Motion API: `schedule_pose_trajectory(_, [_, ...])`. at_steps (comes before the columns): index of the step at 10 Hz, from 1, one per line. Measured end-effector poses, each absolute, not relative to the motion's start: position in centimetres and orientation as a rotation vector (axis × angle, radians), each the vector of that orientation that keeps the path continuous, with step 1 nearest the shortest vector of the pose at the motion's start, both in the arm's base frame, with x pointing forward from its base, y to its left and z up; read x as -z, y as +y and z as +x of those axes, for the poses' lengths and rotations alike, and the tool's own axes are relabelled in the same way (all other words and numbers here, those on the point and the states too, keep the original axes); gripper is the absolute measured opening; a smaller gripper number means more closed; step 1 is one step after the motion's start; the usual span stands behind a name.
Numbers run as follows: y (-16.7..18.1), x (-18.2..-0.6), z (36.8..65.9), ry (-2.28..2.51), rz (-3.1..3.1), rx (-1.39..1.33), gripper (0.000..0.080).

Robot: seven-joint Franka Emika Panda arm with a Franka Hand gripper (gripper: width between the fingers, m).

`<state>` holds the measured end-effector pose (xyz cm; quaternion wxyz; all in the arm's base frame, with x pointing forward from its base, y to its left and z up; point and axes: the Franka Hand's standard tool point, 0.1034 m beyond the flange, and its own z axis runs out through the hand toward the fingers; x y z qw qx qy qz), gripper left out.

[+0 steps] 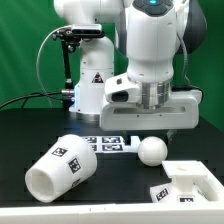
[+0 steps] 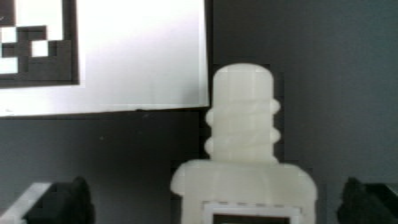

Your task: Assemble lamp

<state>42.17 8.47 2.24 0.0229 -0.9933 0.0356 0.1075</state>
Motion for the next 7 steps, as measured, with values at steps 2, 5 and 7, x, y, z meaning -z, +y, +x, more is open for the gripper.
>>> schedule_pose_trajectory(2, [8.4,-2.3,41.8,0.125,-3.047,-0.534,0.0699])
schedule_pose_trajectory(5, [8.7,-3.4,41.8,0.122,-3.024,-0.636,0.0699])
schedule_pose_trajectory(7, [8.4,-4.7,43.2,0.136,-2.986,-0.771,0.0699])
